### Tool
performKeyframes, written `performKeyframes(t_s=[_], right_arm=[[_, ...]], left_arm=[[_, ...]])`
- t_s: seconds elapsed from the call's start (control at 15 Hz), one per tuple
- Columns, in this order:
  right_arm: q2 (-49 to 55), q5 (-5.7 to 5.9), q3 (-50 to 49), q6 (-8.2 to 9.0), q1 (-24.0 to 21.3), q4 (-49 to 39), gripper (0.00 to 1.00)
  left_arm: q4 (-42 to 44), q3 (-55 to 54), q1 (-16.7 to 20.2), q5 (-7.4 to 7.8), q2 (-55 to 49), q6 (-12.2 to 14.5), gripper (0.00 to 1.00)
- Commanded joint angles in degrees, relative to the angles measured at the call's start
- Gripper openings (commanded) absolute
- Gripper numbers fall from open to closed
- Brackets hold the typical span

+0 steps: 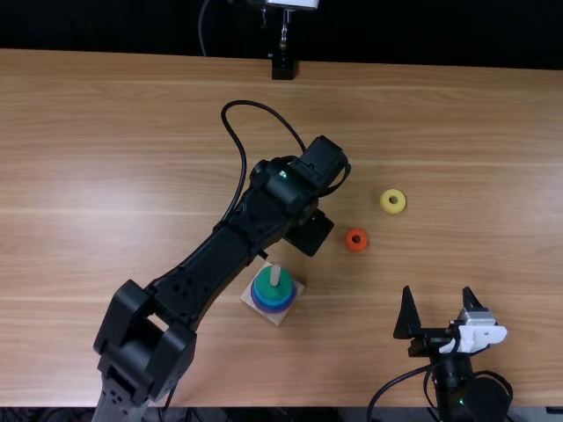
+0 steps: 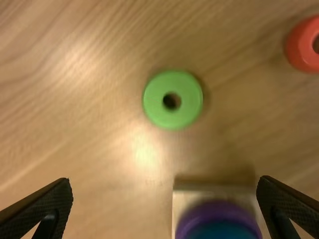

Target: Build the Hanoi tower: stack the rings onto the peg from bottom to top in this color order: purple, dark blue, light blue, dark green, light green, yellow, orange.

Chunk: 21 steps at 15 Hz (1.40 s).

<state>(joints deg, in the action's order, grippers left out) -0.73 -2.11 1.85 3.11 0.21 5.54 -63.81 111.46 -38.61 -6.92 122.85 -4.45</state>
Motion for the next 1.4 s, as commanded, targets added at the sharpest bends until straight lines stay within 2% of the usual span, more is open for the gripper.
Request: performKeyframes(t_s=[0.0, 0.53, 1.33], right_arm=[[0.7, 0.0, -0.9, 0.05, -0.8, 0.6, 1.0], [0.7, 0.0, -0.9, 0.05, -0.8, 0.6, 1.0], [0.7, 0.0, -0.9, 0.05, -0.8, 0.6, 1.0]], left_arm=[[1.5, 1.1, 1.3, -0.57, 2.7, 2.3, 1.0], [2.1, 7.7, 1.9, -0.47, 12.4, 2.4, 1.0], [2.1, 8.2, 1.8, -0.25, 16.6, 2.4, 1.0]])
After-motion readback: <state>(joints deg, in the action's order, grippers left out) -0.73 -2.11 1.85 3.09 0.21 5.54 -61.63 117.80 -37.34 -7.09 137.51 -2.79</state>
